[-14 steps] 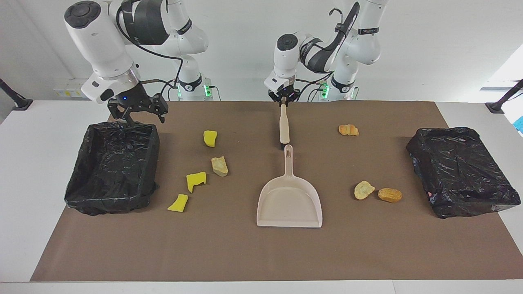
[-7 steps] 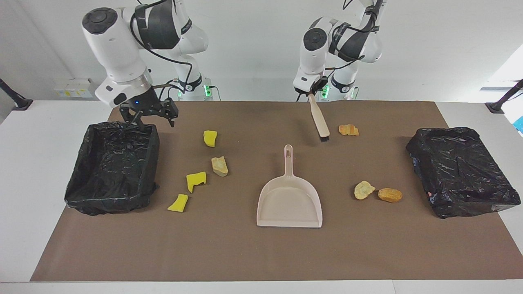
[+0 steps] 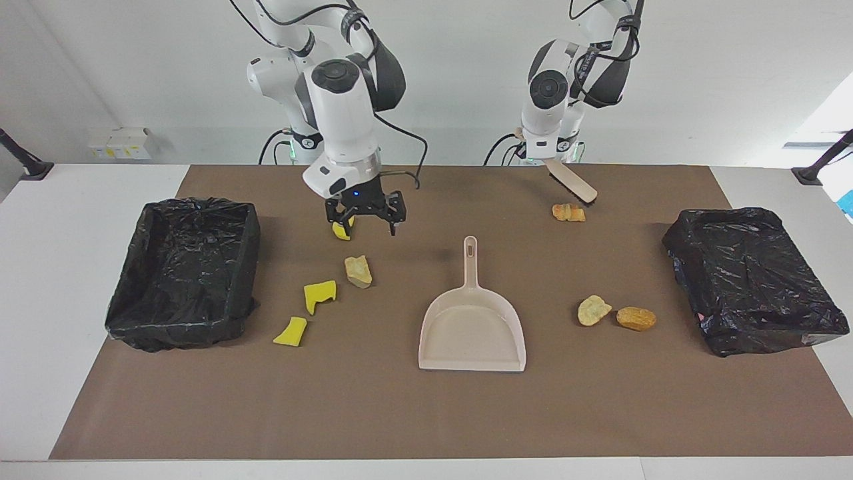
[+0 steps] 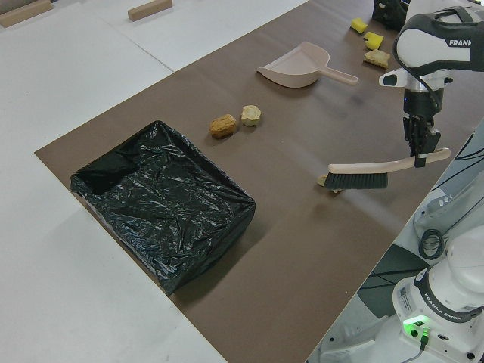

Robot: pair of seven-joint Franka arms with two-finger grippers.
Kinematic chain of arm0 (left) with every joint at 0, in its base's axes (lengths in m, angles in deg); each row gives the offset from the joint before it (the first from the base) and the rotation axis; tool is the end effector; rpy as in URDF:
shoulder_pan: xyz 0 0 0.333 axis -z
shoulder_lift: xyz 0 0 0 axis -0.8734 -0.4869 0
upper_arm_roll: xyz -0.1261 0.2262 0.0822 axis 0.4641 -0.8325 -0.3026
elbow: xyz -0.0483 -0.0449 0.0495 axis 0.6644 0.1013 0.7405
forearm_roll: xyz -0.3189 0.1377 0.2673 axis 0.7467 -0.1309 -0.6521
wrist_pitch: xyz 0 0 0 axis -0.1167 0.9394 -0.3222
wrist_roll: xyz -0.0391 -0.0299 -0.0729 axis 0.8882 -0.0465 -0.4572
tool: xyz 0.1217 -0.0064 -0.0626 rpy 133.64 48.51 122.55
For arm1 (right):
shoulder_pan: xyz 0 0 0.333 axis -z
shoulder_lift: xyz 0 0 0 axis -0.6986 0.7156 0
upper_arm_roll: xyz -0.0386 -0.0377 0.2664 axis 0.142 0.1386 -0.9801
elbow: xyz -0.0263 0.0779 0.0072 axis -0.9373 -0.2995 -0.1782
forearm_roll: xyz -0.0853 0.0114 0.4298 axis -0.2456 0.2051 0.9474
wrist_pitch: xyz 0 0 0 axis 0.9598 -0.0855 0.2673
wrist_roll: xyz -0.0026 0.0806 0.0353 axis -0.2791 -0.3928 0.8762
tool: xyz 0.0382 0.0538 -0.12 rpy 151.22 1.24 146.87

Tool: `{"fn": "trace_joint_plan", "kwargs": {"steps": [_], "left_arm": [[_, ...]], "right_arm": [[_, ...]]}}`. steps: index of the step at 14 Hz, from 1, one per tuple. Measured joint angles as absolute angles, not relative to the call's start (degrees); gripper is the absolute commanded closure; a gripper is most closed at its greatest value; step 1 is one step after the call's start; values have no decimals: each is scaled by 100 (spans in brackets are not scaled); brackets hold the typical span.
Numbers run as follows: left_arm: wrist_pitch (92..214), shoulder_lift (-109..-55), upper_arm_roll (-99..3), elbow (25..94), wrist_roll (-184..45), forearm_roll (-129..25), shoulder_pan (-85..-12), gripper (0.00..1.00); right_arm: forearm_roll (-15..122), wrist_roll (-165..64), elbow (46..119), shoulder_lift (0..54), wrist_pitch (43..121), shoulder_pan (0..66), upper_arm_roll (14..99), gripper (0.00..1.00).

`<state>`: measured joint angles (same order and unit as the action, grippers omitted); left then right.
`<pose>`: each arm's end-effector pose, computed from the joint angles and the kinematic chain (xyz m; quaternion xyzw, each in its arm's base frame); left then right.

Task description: Sweep and dump trash in bin

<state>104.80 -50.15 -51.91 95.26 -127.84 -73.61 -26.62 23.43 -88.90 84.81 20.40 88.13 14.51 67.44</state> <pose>0.3152 -0.2182 0.2931 -0.8980 -0.3407 0.1906 0.2031 0.5892 0.2918 0.3631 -0.9965 0.0348 -0.0672 0.0356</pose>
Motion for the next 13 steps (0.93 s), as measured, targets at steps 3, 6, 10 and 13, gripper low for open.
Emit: {"fn": "trace_joint_plan", "kwargs": {"steps": [3,6,10,13], "left_arm": [[10737,-5019,-5183,9684,-13103,-7279,-2699,100],[11658,-5161,-5187,9690,-13127,-7159,-3041,100],[12527,-5920,-5200,9203,-13107,-7122,-3571,100],[12596,-6648,-5204,8223,-12878,-7123,-4101,100]], "right_arm": [[2071,-9674,8297,2573,9327,947,6742,1],[1961,-10358,7781,3111,9347,535,6753,4],[1853,-10873,7252,3722,9346,235,6752,10],[1853,-10874,7190,3867,9347,200,6752,21]]}}
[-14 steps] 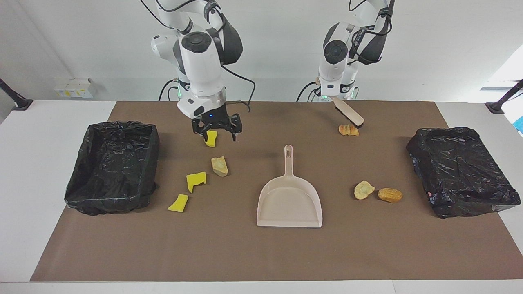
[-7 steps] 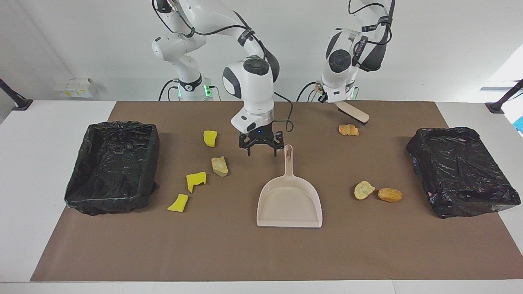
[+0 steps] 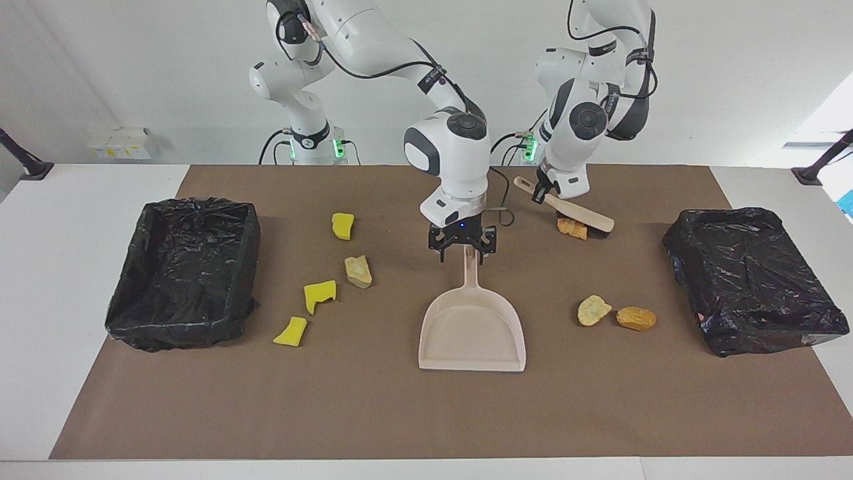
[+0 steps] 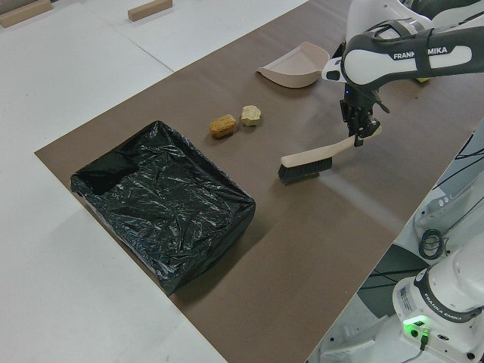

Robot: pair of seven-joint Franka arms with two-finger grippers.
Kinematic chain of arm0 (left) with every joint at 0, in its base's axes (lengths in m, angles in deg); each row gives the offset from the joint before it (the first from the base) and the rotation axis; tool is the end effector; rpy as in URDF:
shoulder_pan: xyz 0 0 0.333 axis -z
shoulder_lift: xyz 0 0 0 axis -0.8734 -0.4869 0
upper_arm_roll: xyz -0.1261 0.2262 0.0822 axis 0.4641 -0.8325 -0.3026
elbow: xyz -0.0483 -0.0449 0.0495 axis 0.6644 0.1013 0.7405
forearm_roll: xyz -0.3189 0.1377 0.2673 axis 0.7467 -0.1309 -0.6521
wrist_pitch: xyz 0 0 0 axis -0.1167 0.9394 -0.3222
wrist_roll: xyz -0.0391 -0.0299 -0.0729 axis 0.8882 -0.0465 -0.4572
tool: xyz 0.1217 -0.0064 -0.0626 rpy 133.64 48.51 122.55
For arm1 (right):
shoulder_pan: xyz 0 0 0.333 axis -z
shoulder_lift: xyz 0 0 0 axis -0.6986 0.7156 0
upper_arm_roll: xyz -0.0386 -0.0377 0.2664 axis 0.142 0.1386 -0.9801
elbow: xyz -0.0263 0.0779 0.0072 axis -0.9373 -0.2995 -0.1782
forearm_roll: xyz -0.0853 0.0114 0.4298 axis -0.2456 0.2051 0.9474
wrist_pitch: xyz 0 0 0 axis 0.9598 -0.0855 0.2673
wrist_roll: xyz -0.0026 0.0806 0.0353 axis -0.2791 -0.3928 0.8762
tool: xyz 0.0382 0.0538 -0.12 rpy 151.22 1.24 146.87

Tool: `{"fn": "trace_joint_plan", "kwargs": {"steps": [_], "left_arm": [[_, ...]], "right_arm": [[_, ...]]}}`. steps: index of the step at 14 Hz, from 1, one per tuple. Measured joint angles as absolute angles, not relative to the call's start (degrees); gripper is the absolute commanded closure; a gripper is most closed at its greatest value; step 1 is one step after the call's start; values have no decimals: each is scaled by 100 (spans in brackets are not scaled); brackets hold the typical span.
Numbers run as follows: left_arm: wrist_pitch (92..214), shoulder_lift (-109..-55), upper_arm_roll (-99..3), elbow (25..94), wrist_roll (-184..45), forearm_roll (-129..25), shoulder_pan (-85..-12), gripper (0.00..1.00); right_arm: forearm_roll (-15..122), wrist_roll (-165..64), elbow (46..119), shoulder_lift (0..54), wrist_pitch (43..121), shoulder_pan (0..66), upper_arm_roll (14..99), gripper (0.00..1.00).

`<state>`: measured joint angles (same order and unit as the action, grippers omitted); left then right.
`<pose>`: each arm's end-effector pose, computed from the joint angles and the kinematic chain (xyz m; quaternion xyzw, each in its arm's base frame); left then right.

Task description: Sweep and dump trash in bin

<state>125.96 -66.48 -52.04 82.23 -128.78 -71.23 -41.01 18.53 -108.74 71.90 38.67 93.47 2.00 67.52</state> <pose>0.4738 -0.1719 0.2745 -0.8627 -0.4881 0.1190 0.0584 0.5626 0.4492 0.2727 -0.9935 0.0716 -0.0860 0.0205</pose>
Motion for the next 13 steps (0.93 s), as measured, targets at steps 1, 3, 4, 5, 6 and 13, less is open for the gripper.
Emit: {"fn": "trace_joint_plan", "kwargs": {"steps": [1,3,4,5,6,13], "left_arm": [[12600,-6875,-5207,7893,-12713,-7125,-4276,100],[12547,-7267,-5213,7314,-12199,-7220,-4515,100],[12414,-7388,-5212,7091,-11950,-7365,-4549,100],[12209,-7446,-5209,6899,-11716,-7474,-4551,100],[12003,-7441,-5205,6738,-11377,-7542,-4559,100],[12148,-7278,-5220,6425,-7777,-7770,-5394,100]], "right_arm": [[1853,-10874,7189,3878,9371,180,6751,26],[1853,-10874,7188,3883,9451,140,6748,34],[1853,-10874,7188,3886,9454,128,6748,35],[1853,-10874,7191,3892,9454,123,6749,35],[1853,-10859,7206,3904,9454,122,6748,34],[1853,-10755,7314,3937,9454,101,6697,100]]}}
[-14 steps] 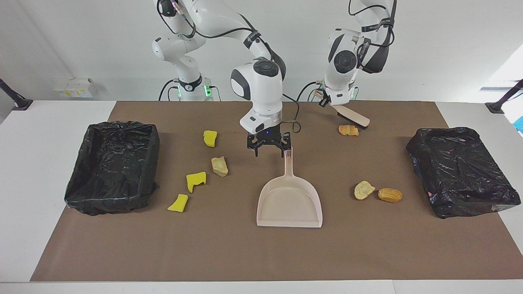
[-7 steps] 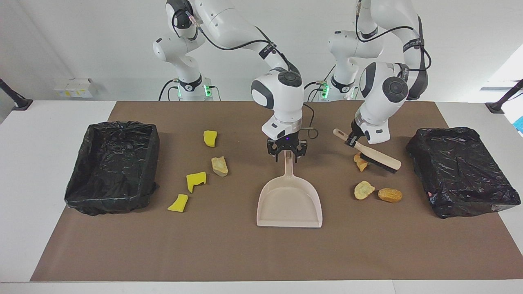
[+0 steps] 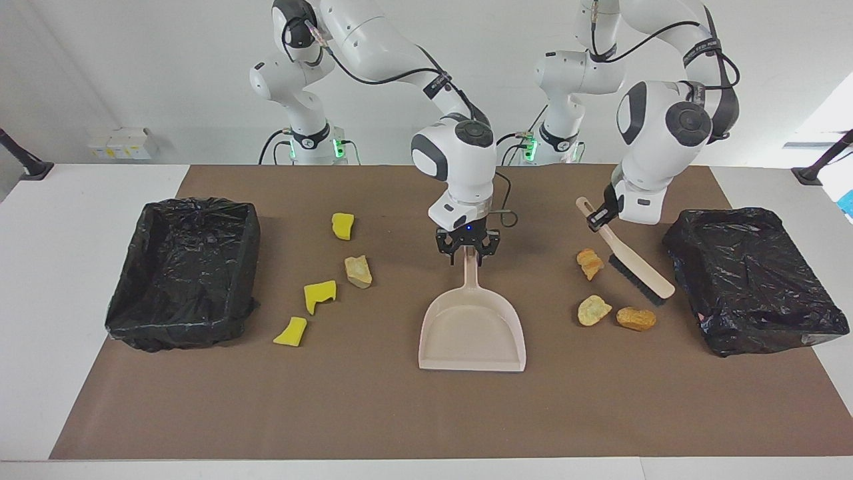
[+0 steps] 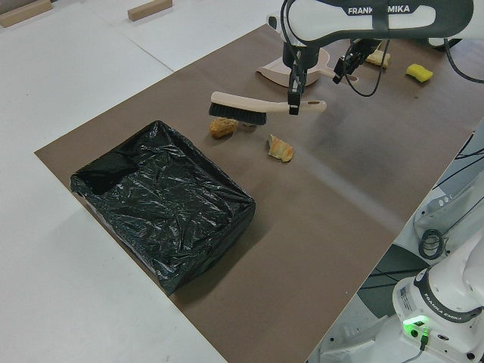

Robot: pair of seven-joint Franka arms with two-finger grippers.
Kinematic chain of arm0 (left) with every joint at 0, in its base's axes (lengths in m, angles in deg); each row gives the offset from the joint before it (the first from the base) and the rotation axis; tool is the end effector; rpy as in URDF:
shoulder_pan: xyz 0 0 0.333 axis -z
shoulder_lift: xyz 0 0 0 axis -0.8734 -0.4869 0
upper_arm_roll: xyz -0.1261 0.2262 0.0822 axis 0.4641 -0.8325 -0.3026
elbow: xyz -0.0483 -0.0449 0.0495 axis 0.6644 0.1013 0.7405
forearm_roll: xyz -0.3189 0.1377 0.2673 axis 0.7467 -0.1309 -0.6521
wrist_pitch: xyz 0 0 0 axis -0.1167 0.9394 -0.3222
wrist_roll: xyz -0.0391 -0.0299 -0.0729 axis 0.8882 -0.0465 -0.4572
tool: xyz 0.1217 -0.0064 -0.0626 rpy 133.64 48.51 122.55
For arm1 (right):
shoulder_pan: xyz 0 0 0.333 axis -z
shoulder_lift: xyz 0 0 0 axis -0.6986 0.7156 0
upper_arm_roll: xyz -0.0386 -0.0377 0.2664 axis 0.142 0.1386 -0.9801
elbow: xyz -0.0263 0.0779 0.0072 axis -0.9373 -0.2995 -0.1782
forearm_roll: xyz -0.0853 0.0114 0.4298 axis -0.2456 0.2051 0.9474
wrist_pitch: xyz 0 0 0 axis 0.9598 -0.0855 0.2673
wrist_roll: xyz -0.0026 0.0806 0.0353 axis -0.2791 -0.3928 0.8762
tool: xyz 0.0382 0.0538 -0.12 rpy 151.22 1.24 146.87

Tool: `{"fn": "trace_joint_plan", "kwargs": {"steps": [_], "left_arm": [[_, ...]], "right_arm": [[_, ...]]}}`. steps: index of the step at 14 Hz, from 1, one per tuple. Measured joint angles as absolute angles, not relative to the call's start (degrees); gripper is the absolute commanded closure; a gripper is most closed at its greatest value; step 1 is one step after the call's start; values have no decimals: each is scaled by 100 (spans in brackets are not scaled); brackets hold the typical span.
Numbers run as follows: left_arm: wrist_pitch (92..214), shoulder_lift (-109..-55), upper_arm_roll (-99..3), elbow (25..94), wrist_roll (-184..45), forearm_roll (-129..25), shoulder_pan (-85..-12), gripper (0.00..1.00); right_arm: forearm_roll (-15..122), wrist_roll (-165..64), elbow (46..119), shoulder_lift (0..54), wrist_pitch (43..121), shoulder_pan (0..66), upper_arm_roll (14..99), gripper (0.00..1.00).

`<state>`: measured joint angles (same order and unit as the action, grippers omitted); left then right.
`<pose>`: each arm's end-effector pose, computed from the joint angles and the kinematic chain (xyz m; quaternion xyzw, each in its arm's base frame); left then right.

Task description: Sweep and dump trash in bin

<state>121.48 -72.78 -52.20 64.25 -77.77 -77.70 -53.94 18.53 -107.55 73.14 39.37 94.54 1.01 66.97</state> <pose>0.5789 -0.0568 0.3585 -0.9857 -0.1566 0.0585 0.0195 0.5473 0.4608 0.2545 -0.9956 0.0478 -0.0788 0.0171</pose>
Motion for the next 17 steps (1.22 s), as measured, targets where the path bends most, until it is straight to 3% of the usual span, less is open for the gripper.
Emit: {"fn": "trace_joint_plan", "kwargs": {"steps": [7,13,17], "left_arm": [[13066,-7784,-5223,6208,-2991,-8668,-5839,100],[14038,-8479,-5224,5799,-820,-8941,-6074,100],[14579,-8840,-5226,5673,585,-9022,-6290,100]], "right_arm": [[1845,-9356,7292,3784,9139,231,6736,100],[1846,-7373,7300,2881,7991,690,6740,100],[1846,-5317,7789,2418,7796,936,6739,100]]}}
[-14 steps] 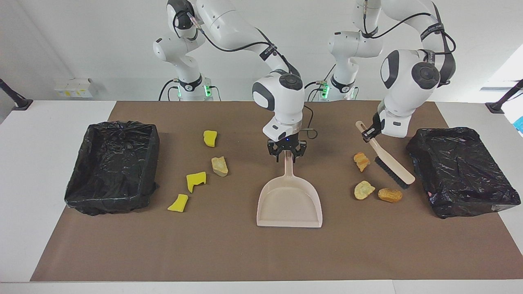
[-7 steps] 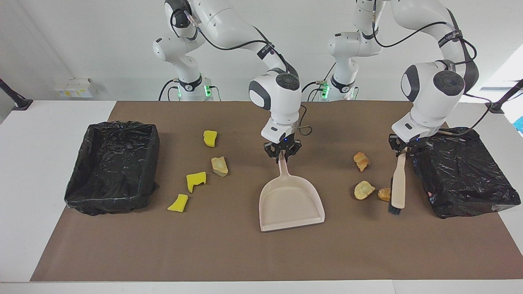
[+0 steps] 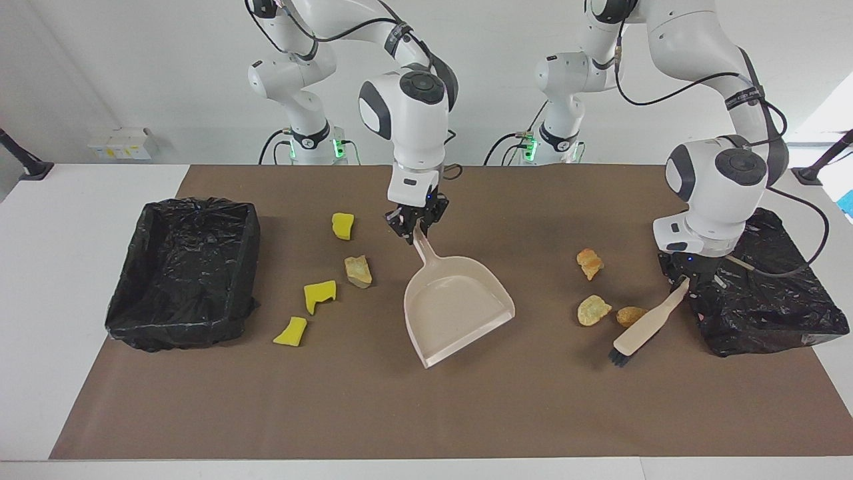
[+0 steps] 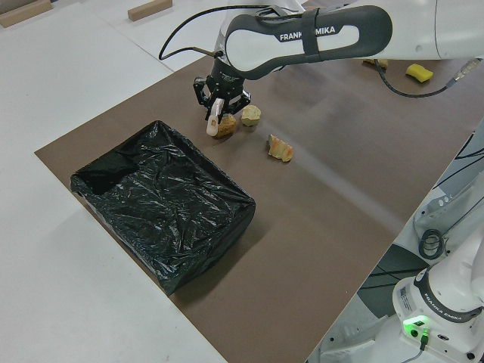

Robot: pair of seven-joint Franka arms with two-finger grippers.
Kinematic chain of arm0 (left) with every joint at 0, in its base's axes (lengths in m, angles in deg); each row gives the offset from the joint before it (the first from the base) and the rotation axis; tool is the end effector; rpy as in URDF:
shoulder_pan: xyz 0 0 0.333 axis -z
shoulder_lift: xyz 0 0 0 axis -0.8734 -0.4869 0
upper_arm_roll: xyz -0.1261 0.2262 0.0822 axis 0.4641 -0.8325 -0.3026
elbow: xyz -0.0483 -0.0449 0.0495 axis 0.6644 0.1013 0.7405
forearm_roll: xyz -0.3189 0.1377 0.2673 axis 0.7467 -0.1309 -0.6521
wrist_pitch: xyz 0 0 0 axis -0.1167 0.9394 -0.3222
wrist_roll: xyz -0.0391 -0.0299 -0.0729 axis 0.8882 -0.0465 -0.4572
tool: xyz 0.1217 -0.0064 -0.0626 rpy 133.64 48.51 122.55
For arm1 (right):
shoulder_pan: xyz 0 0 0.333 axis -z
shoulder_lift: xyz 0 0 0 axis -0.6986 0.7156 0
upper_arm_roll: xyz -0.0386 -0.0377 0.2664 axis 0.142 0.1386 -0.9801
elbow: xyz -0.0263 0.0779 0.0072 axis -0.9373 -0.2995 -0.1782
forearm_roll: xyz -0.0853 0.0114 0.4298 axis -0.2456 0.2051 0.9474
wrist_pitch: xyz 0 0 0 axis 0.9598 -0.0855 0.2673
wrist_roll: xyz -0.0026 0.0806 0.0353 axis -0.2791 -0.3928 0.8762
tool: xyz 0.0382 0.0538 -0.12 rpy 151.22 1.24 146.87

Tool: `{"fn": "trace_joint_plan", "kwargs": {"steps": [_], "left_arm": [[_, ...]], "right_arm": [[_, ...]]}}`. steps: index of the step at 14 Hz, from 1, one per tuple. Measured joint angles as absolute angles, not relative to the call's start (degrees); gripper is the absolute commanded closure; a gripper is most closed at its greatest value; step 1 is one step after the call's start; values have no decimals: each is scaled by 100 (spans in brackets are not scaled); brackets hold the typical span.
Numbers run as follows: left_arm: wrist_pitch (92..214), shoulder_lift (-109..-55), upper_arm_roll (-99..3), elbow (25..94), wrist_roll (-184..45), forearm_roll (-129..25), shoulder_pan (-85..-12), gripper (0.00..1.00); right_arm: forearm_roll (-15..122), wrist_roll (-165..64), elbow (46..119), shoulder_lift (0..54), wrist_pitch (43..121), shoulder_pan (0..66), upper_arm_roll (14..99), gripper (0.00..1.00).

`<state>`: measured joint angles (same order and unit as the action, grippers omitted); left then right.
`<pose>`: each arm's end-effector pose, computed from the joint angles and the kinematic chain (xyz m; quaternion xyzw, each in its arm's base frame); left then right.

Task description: Sweep and dump trash in bin

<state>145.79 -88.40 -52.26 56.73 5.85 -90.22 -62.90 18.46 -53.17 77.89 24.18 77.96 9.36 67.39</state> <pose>0.6705 0.0489 0.2932 -0.8405 0.5277 -0.0183 0.1213 0.5690 0.3411 0.3660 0.9420 0.3325 0.0237 0.0378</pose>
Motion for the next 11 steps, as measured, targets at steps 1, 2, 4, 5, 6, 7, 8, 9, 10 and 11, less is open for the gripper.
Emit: {"fn": "trace_joint_plan", "kwargs": {"steps": [1,2,4,5,6,7,8,9,10,11], "left_arm": [[14579,-8881,-5226,5641,742,-9121,-6345,100],[14570,-8900,-5227,5631,846,-9206,-6373,100],[14425,-8906,-5221,5634,1078,-9255,-6377,100],[14283,-8904,-5214,5652,1188,-9261,-6377,100],[14162,-8890,-5204,5704,1269,-9262,-6377,100],[14044,-8856,-5184,5790,1299,-9263,-6376,100],[13872,-8794,-5162,5881,1304,-9264,-6367,100],[13645,-8735,-5144,5939,1304,-9263,-6359,100],[13397,-8668,-5118,5976,1304,-9263,-6358,100],[13194,-8606,-5096,6006,1304,-9263,-6357,100]], "right_arm": [[1846,-4842,7931,2359,7792,954,6739,100],[1846,-4363,8050,2318,7766,977,6739,100],[1846,-3331,8230,2267,7722,1086,6739,100],[1846,-2828,8315,2241,7722,1165,6739,100],[1846,-2371,8389,2221,7722,1262,6741,100],[1846,-1967,8446,2203,7722,1366,6742,100],[1846,-1678,8476,2191,7722,1444,6742,100],[1846,-1533,8495,2183,7723,1478,6742,100],[1846,-1443,8509,2178,7741,1483,6741,100],[1846,-1290,8519,2178,7787,1474,6734,100]]}}
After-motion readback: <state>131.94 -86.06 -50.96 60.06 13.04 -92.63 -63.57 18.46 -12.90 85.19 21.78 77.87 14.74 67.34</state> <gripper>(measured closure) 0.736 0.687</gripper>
